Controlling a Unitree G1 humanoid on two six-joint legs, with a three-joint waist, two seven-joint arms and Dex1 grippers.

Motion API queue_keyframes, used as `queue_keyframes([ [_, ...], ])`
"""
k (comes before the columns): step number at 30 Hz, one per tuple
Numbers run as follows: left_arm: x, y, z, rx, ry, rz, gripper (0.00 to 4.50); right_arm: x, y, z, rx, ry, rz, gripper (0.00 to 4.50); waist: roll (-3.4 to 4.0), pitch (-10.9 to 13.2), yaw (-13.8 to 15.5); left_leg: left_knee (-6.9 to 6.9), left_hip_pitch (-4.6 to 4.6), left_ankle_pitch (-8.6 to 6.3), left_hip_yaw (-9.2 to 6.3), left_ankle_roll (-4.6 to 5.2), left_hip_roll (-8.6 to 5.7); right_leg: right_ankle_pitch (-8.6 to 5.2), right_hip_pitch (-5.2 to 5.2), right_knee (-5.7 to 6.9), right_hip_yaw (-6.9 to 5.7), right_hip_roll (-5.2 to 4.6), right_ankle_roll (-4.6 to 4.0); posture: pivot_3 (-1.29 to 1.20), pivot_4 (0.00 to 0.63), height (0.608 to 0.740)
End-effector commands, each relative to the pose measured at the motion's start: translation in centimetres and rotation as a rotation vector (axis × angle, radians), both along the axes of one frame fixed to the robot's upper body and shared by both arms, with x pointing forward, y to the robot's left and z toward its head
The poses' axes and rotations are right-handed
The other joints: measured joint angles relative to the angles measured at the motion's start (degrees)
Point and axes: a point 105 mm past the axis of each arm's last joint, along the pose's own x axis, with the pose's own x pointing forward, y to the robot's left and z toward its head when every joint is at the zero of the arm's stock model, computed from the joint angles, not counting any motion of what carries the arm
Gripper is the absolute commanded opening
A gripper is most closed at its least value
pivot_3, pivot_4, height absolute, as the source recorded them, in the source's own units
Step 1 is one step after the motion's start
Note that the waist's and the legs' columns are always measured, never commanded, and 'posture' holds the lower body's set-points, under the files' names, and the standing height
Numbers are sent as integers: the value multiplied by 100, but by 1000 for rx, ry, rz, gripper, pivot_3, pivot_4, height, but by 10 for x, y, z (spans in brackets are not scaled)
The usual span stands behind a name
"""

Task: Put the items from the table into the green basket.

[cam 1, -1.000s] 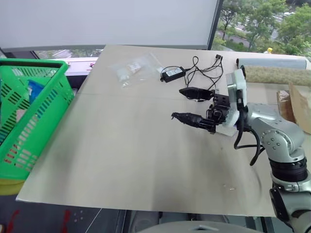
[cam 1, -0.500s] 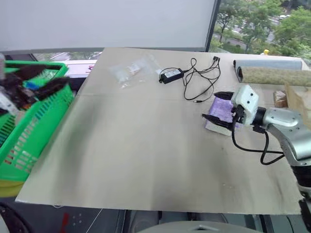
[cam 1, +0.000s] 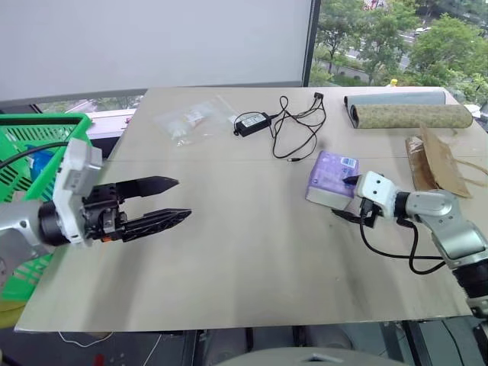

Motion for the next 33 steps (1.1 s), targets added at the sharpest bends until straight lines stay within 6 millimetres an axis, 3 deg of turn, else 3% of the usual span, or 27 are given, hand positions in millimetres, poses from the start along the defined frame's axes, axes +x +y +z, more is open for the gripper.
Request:
queue_keyframes([
  [1, -3, -10, 0, 6, -22, -31, 4023, 4, 0, 16, -20, -62, 7, 4500, 0, 0, 7, 0, -1, 0, 1, 0, 0, 0, 0, -1, 1, -1, 0, -18, 48, 740],
  [2, -3, -11, 0, 6, -22, -33, 4023, 5, 1, 14, -35, -68, 4, 4500, 0, 0, 12, 0, -1, 0, 5, 0, 1, 0, 0, -2, 3, -2, 0, -20, 47, 740],
  [5, -1, -14, 1, 9, -27, -35, 4133, 18, -3, 13, -90, -136, -64, 3619, 0, 0, 13, 0, -2, -1, 9, -1, 2, 0, -2, -4, 10, -2, 1, -18, 48, 740],
  [8, 2, -13, -1, 30, -32, -20, 4133, 18, 2, 15, -52, -142, -51, 2092, -1, -1, 23, -5, 2, -1, 15, -1, 1, 0, -3, -3, 14, -1, 0, -20, 49, 740],
  [13, 2, -18, -1, -3, -26, -26, 4133, 16, 7, 29, 12, -173, -24, 44, -1, -1, 52, -6, 4, -1, 18, -1, 2, 0, -3, -3, 15, 0, 0, -27, 49, 740],
  [18, 17, -21, -1, -91, -50, 38, 4133, 4, 39, 75, 422, -54, 20, 44, 0, -1, 65, -6, 4, -1, 16, -1, 6, 0, -3, 0, 20, 0, 1, -31, 46, 740],
  [22, 27, -42, 14, -328, -91, 6, 4133, -27, 71, 124, 885, 205, 182, 44, 1, -2, 89, -7, 0, -1, 7, -1, 10, 1, -3, 0, 14, -1, 0, -40, 40, 740],
  [25, 32, -46, 18, -445, -81, 11, 4133, -37, 77, 145, 996, 268, 244, 44, -3, -11, 87, -1, -11, -1, -4, -1, 7, 3, -3, -1, 7, -8, 1, -42, 35, 740],
  [29, 30, -53, 3, -504, -9, -5, 4133, -50, 82, 173, 1138, 337, 339, 44, 0, -17, 75, -1, -15, -1, -5, -1, 2, 2, -3, -5, 7, -9, 1, -48, 32, 740],
  [33, 32, -54, -8, -540, 18, 8, 4133, -58, 84, 188, 1188, 368, 391, 44, 5, -20, 65, -1, -13, -1, -3, -1, 1, 2, -4, -3, 8, -2, 0, -48, 29, 740],
])
